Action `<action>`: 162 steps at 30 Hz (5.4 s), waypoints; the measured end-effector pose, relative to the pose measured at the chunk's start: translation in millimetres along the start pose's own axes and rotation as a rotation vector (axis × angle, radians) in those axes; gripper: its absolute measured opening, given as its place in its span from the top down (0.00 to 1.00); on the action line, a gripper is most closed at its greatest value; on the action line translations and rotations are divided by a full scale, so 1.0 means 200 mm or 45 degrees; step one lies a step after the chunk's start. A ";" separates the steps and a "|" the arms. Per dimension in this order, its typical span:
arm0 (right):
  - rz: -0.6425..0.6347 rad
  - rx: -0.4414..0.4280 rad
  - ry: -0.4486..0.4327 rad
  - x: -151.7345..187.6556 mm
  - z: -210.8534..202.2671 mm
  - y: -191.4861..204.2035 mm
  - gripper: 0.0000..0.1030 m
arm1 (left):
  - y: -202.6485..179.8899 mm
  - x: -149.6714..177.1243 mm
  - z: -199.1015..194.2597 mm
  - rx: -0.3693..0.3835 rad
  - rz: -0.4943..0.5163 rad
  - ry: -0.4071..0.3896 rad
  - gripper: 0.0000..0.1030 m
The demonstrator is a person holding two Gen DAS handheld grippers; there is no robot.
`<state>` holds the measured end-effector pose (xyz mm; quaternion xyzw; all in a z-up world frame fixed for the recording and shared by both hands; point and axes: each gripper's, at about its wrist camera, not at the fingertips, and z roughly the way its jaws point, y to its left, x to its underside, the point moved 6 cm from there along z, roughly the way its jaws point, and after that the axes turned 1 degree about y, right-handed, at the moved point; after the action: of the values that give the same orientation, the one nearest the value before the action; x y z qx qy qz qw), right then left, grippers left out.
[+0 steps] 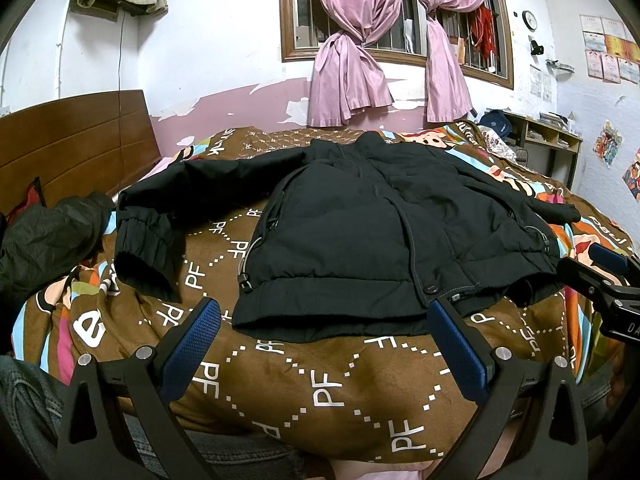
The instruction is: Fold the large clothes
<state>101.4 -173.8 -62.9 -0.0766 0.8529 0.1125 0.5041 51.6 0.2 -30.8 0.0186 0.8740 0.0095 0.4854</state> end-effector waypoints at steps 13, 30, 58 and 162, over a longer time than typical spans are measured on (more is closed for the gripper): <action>0.003 -0.001 0.004 0.00 0.00 0.00 0.00 | 0.00 0.00 0.00 -0.002 0.001 0.000 0.02; 0.008 -0.003 0.007 0.00 0.00 -0.01 0.00 | 0.00 0.00 0.00 -0.003 0.004 0.001 0.02; 0.053 0.059 0.012 -0.03 -0.03 -0.07 0.00 | 0.03 0.04 0.07 -0.011 -0.032 0.060 0.02; 1.756 0.382 0.122 -0.17 0.95 -2.48 0.87 | -0.66 -0.80 2.12 0.375 0.104 0.445 0.01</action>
<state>398.5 -600.5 -177.8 0.5467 0.7344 0.2841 0.2847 493.3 -139.2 -124.2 0.1228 0.9353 -0.0955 0.3178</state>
